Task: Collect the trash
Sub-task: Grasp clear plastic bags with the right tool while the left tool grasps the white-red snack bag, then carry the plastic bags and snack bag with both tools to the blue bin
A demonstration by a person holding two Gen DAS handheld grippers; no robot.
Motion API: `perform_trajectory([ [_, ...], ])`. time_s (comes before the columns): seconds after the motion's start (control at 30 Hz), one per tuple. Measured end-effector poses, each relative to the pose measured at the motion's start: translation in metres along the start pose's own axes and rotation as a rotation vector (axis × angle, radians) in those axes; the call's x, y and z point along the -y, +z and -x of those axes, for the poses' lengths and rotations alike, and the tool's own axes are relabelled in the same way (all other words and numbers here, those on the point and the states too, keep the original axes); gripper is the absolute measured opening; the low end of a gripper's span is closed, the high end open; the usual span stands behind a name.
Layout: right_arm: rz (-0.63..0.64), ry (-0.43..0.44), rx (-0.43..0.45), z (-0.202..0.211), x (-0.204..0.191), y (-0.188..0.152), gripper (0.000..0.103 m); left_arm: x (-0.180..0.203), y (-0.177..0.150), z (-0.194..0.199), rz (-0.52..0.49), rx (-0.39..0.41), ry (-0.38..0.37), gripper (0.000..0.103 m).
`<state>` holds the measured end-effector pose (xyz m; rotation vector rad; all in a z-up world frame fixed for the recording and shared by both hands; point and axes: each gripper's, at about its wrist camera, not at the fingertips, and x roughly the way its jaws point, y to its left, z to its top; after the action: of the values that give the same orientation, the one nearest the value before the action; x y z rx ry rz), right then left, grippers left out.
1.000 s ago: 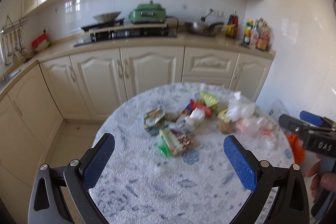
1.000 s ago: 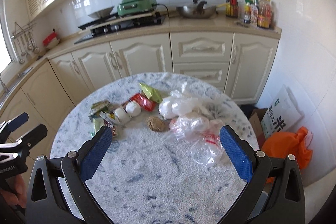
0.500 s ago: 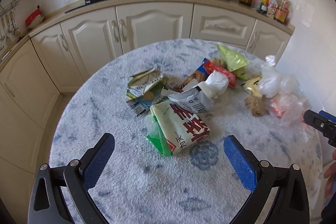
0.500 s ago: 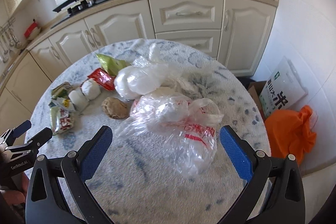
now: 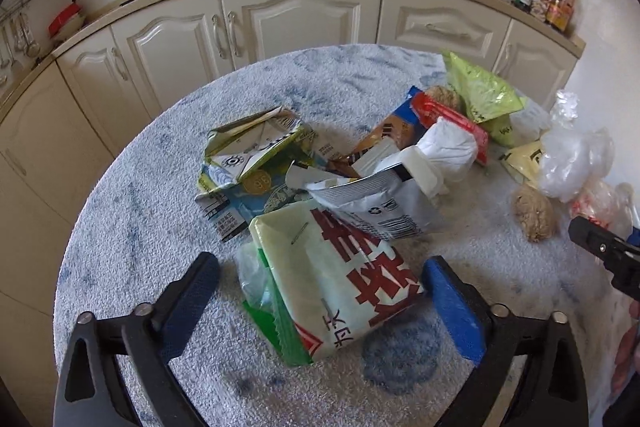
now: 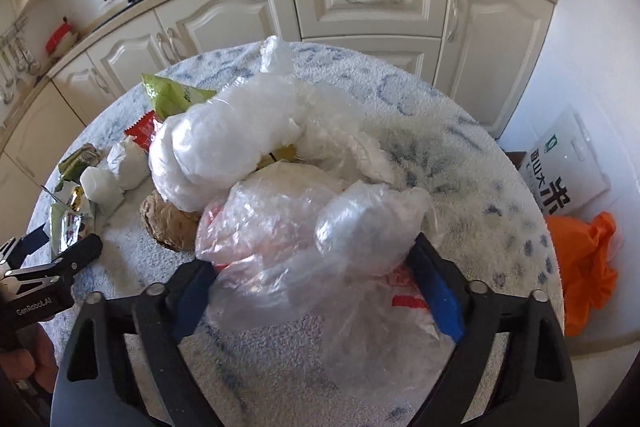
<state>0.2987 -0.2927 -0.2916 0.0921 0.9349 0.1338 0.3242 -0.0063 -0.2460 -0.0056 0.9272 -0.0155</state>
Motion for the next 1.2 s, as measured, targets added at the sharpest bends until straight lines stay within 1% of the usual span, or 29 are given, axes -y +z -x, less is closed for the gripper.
perform_trajectory([
  [0.03, 0.0, 0.006, 0.001, 0.001, 0.0, 0.0, 0.079, 0.0, 0.0, 0.002, -0.006, 0.01, -0.011, 0.08],
  [0.07, 0.001, 0.013, 0.002, 0.002, 0.0, -0.001, 0.077, 0.001, -0.002, 0.003, -0.009, 0.011, -0.019, 0.08],
  [0.13, -0.005, 0.029, 0.002, 0.005, 0.001, -0.003, 0.075, 0.0, -0.004, 0.0, -0.022, 0.013, -0.037, 0.08],
  [0.27, -0.016, 0.048, 0.003, 0.013, 0.0, -0.012, 0.074, -0.006, -0.015, 0.003, -0.026, 0.016, -0.081, 0.08],
  [0.3, -0.018, 0.054, 0.002, 0.016, -0.001, -0.015, 0.074, -0.006, -0.021, 0.009, -0.023, 0.017, -0.093, 0.08],
  [0.47, -0.033, 0.081, 0.0, 0.031, -0.002, -0.032, 0.074, -0.017, -0.044, 0.035, -0.032, 0.01, -0.106, 0.08],
  [0.6, -0.04, 0.1, -0.004, 0.047, -0.003, -0.047, 0.074, -0.021, -0.063, 0.058, -0.031, 0.008, -0.137, 0.08],
  [0.67, -0.055, 0.119, 0.0, 0.055, -0.002, -0.053, 0.074, -0.023, -0.066, 0.068, -0.026, 0.001, -0.167, 0.08],
  [0.7, -0.057, 0.121, 0.003, 0.058, -0.001, -0.054, 0.074, -0.024, -0.067, 0.073, -0.028, 0.003, -0.168, 0.08],
  [0.73, -0.056, 0.12, 0.007, 0.062, -0.002, -0.056, 0.074, -0.024, -0.067, 0.079, -0.045, 0.011, -0.138, 0.08],
  [0.77, -0.055, 0.12, 0.008, 0.064, -0.003, -0.058, 0.074, -0.016, -0.065, 0.081, -0.075, 0.026, -0.09, 0.08],
  [0.8, -0.054, 0.119, 0.007, 0.065, -0.003, -0.06, 0.074, -0.015, -0.064, 0.085, -0.09, 0.044, -0.077, 0.08],
  [0.87, -0.055, 0.121, 0.009, 0.068, -0.004, -0.063, 0.074, -0.019, -0.065, 0.092, -0.055, 0.043, -0.144, 0.08],
  [0.9, -0.056, 0.124, 0.013, 0.07, -0.005, -0.064, 0.074, -0.021, -0.065, 0.096, -0.048, 0.049, -0.156, 0.08],
  [1.0, -0.053, 0.127, 0.025, 0.077, -0.007, -0.067, 0.074, -0.019, -0.07, 0.108, -0.069, 0.074, -0.137, 0.08],
  [1.2, -0.059, 0.129, 0.069, 0.101, -0.004, -0.07, 0.074, 0.004, -0.073, 0.146, -0.1, 0.13, -0.171, 0.08],
])
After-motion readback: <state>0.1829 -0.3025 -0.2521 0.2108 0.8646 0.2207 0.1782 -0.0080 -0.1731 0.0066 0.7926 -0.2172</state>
